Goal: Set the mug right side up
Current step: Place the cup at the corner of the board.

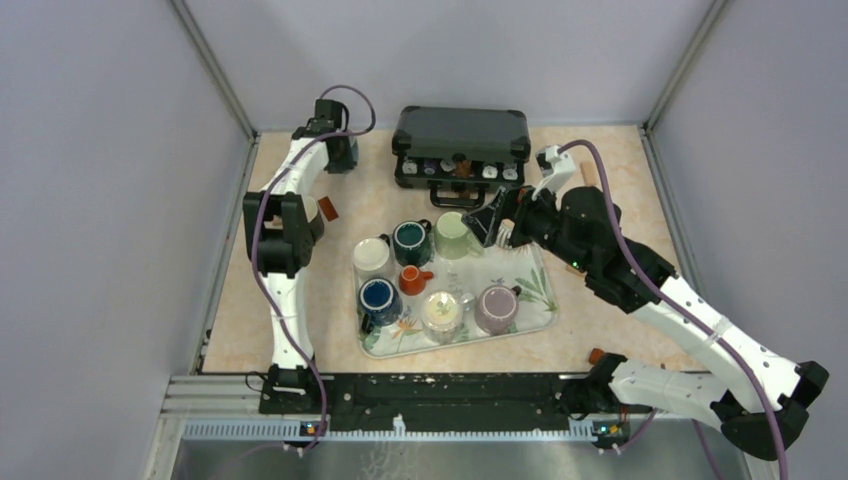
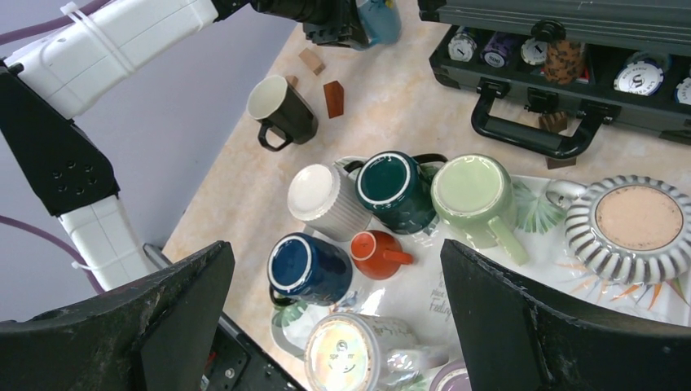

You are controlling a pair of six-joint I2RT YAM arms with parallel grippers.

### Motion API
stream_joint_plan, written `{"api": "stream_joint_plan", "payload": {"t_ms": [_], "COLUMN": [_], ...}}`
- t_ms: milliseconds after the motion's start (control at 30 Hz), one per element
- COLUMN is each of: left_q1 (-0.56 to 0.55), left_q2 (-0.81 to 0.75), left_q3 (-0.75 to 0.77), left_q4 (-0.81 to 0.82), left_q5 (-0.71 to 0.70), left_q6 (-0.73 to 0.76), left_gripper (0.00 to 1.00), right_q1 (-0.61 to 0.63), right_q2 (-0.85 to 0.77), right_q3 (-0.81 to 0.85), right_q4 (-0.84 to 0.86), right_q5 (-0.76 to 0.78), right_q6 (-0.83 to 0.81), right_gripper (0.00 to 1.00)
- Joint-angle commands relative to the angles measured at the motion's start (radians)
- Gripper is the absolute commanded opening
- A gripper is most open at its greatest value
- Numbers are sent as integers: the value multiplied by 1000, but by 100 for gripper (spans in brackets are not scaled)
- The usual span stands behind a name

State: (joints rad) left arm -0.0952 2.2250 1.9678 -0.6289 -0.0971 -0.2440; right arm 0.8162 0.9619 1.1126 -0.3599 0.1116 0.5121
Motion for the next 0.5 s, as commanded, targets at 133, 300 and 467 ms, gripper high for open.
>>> {"api": "stream_joint_plan", "payload": {"t_ms": [133,300,467], "left_q1": [7,9,12], "left_q2": [-2,4,13], "left_q3": [60,59,58], "left_q4": [31,27,22], "left_q5": [31,35,35], "left_q6": [26,30,34], "left_gripper": [0,7,13], "right_q1": [8,9,9], "right_q2": [8,18,18], "right_q3": [-4,-1,-1], "right_q4": [43,49,53], "right_q5": [-3,-12,-15], "right_q6": [-3,-4,-4], "right_gripper": [99,99,99]}}
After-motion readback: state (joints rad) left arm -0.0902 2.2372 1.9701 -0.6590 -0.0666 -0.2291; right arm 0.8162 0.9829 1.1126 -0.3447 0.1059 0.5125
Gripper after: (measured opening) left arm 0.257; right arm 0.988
